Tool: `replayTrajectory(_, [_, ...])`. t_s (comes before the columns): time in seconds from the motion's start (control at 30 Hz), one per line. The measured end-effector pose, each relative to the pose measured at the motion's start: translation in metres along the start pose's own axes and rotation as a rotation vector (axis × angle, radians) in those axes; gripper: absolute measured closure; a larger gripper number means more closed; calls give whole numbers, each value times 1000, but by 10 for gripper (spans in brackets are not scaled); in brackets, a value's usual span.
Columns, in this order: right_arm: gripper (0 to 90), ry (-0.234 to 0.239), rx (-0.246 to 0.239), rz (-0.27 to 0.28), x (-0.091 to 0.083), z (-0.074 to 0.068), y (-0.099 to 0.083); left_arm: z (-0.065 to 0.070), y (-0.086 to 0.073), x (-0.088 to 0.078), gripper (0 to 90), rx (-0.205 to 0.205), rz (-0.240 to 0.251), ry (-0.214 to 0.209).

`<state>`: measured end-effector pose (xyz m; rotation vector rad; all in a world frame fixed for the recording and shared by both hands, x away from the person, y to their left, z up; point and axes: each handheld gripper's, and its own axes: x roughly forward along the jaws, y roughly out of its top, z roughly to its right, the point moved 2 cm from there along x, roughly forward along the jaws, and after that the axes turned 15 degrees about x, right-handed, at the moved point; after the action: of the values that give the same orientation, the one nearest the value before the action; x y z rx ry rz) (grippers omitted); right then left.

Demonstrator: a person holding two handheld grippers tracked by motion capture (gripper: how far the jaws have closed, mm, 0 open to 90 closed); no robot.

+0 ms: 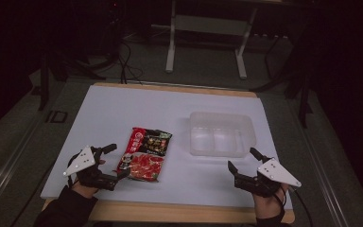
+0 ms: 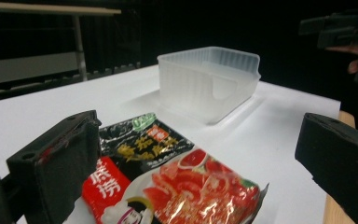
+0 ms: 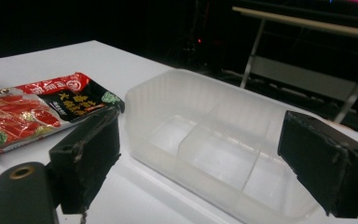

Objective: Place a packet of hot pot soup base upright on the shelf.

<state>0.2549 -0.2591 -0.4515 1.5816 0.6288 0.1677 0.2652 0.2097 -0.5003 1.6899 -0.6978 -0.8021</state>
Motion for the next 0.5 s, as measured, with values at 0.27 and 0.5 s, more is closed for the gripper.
replayTrajectory(0.27, [114,33,22,-6,-2,-4,1,1,-2,2,8,-4,-28,-36])
replayTrajectory(0.5, [113,76,-31,-41,1,-14,0,4,-4,7,7,20,-190,-94])
